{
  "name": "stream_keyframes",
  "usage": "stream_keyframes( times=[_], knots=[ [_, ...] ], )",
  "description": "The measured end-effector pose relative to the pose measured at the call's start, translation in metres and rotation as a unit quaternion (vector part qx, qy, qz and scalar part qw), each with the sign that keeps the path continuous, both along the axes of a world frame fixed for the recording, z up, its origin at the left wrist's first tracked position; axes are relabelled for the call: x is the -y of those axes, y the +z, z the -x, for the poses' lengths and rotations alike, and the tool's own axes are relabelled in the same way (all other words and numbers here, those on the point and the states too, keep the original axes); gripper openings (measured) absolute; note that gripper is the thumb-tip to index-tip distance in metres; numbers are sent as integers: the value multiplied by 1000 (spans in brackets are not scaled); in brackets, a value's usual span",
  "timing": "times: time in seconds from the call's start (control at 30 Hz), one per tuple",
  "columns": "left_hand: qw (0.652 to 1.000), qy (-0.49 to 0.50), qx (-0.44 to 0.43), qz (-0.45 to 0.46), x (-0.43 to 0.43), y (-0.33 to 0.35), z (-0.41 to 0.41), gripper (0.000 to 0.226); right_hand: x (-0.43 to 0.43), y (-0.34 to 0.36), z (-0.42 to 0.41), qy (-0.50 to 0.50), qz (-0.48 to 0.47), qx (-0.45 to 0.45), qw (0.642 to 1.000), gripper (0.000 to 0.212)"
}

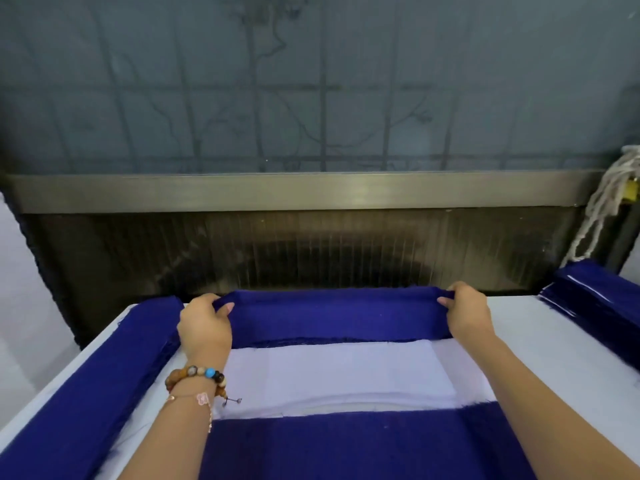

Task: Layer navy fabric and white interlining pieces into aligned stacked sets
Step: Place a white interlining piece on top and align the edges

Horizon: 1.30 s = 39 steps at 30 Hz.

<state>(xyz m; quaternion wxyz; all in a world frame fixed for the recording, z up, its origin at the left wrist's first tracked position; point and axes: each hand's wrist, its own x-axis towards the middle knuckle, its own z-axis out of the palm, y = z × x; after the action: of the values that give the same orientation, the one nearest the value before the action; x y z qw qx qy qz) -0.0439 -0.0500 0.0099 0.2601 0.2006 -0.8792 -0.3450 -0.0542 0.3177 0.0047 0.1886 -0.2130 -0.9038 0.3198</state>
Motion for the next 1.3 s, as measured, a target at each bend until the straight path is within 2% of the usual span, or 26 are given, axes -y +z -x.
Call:
stream_keyframes(
  times=[0.23,0.33,0.43,0.57,0.73,0.9,1.03,1.1,1.2,1.3],
  knots=[
    [997,-69,-30,-31,25,40,-33,35,-8,27,-49,27,41,-47,998,22],
    [992,-115,-36,-30,30,40,-58,25,-14,24,-77,19,37,-26,999,32],
    [991,-134,-21,-8,34,25,-85,25,-18,11,-104,26,26,10,999,28],
    [988,-153,9,-22,37,3,-118,21,-24,-1,-136,38,16,45,998,24],
    [987,-156,41,-25,41,-15,-145,35,-30,-6,-160,51,-4,74,996,20],
    [984,-174,34,6,34,-28,-160,23,-29,-22,-177,27,10,51,998,29],
    [985,-170,-27,9,32,-40,-165,11,-23,-38,-190,27,29,-24,999,12],
    [986,-161,-36,-18,31,-42,-167,16,-20,-43,-193,34,22,-47,998,5],
    [987,-153,-34,-25,36,-44,-168,25,-18,-46,-192,42,23,-46,998,24],
    [991,-133,-7,-15,40,-48,-168,27,-20,-45,-191,25,52,-46,997,32]
  ],
)
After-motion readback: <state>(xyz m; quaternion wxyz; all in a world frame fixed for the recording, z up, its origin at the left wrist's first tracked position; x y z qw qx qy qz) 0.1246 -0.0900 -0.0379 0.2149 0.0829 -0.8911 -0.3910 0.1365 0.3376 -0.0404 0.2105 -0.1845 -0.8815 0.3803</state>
